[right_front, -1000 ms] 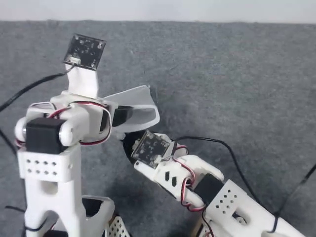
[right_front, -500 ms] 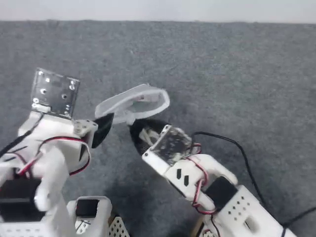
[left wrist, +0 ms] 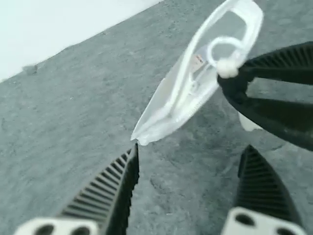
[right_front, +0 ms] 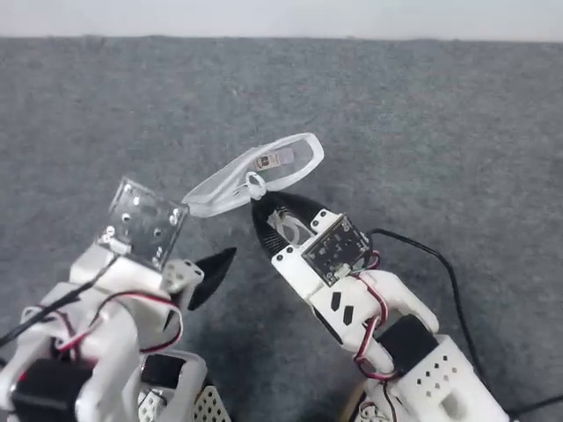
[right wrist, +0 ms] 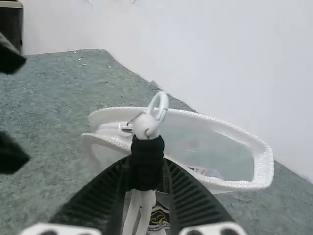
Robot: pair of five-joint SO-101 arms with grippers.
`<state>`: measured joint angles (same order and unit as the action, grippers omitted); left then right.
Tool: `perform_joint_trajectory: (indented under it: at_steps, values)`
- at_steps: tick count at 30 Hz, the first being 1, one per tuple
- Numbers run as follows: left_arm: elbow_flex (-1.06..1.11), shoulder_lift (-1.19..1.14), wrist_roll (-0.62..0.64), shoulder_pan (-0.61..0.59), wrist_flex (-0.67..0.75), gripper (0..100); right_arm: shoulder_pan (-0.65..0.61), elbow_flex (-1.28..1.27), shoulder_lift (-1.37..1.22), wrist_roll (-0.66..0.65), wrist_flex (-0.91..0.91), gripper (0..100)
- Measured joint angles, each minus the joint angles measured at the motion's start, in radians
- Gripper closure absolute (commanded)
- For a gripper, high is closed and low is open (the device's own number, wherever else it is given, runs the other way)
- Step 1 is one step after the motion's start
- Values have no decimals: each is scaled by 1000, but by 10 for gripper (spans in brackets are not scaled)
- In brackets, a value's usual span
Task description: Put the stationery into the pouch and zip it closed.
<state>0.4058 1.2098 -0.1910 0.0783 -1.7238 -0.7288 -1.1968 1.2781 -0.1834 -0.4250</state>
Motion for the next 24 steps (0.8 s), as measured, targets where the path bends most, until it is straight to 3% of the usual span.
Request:
perform_joint_trajectory:
  at_steps: [10,24]
  values:
    - [143,181,-48,9,6,694,60,0,0,0,0,993]
    - [493,195,-55,12,359,694,60,6,35,2,-100,993]
